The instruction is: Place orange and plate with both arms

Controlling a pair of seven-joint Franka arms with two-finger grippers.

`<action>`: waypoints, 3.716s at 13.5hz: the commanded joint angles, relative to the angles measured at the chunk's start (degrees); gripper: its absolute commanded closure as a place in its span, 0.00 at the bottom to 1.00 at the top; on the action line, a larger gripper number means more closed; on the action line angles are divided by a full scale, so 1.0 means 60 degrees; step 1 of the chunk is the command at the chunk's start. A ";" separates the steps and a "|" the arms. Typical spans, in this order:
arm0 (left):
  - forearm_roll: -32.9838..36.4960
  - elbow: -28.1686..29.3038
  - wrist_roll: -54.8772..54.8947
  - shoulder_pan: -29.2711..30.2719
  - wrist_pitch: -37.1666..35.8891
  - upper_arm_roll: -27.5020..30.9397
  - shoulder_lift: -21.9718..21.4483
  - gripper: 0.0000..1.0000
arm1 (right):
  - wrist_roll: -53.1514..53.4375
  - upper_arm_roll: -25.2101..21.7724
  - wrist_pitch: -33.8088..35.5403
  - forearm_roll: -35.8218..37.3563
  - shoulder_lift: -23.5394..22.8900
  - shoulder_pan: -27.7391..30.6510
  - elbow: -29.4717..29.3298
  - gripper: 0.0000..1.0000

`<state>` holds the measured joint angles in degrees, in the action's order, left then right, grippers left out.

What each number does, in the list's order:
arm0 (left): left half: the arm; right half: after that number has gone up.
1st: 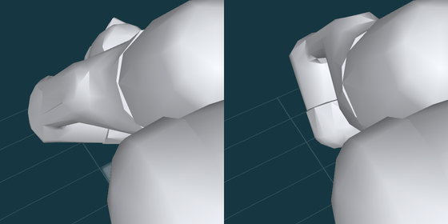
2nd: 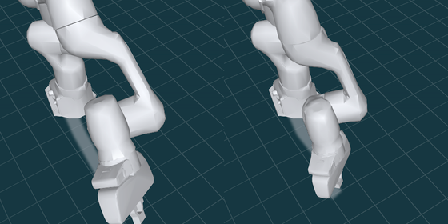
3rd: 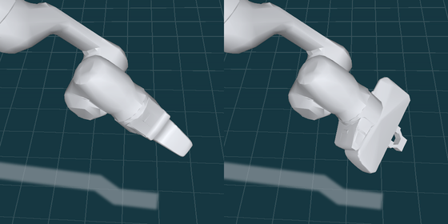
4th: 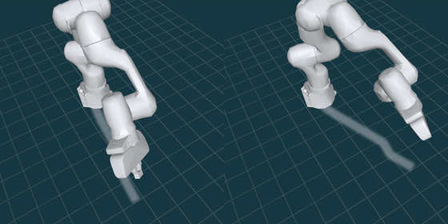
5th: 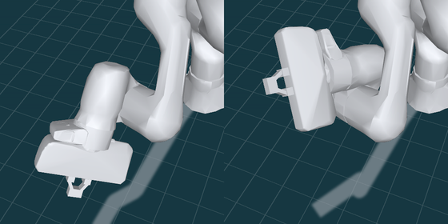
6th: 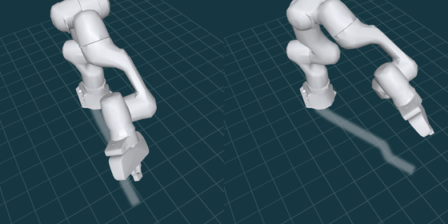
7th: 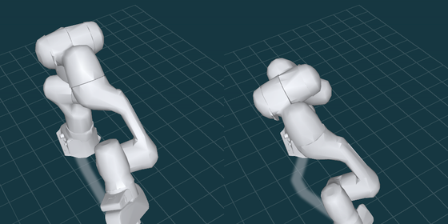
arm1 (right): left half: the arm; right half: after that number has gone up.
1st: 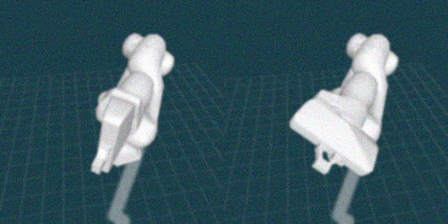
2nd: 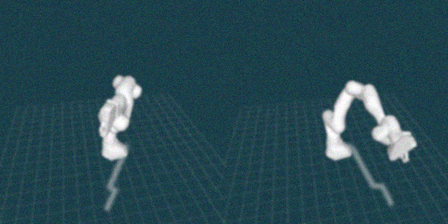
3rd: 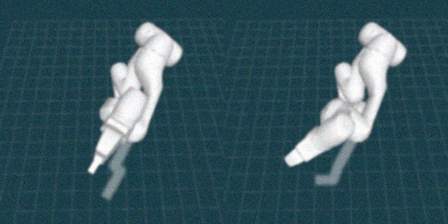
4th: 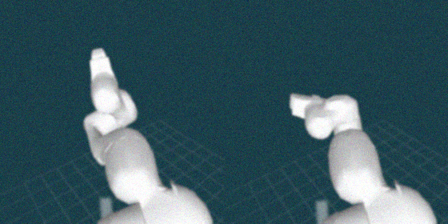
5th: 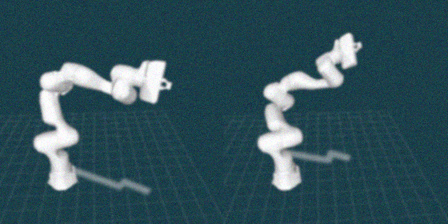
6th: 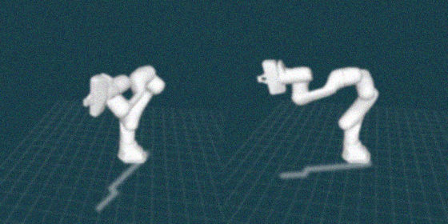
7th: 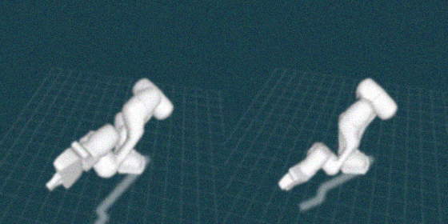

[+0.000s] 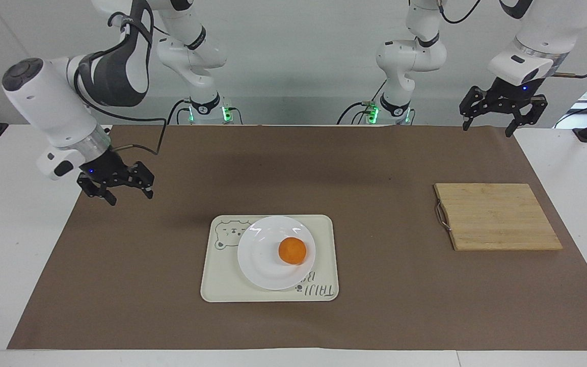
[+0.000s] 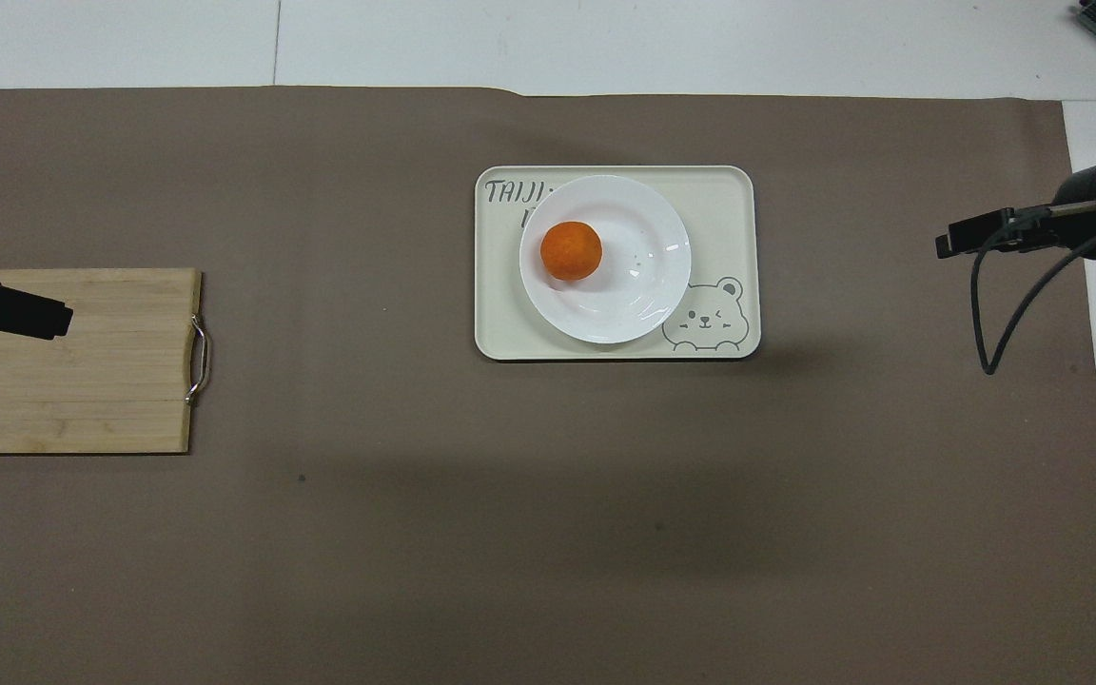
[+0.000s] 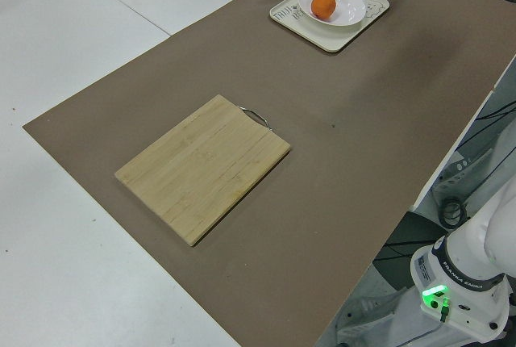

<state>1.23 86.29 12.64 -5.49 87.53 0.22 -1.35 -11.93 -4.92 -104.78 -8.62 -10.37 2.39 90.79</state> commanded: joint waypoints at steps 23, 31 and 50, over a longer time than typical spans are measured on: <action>0.0073 -0.0245 0.0047 0.0123 -0.0218 -0.0080 0.0079 0.00 | 0.2678 0.0249 0.2638 0.1055 0.2886 -0.1086 0.0645 0.00; 0.0073 -0.0245 0.0047 0.0123 -0.0218 -0.0065 0.0079 0.00 | 0.2517 0.0219 0.3486 0.1465 0.2930 -0.0999 0.0368 0.00; 0.0073 -0.0245 0.0047 0.0123 -0.0218 -0.0065 0.0079 0.00 | 0.2238 0.0205 0.3225 0.1612 0.2886 -0.0984 0.0411 0.00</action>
<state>1.23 86.29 12.63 -5.49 87.53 0.22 -1.35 2.87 -3.87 -85.12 0.13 6.64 -4.02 93.06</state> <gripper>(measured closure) 0.000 0.000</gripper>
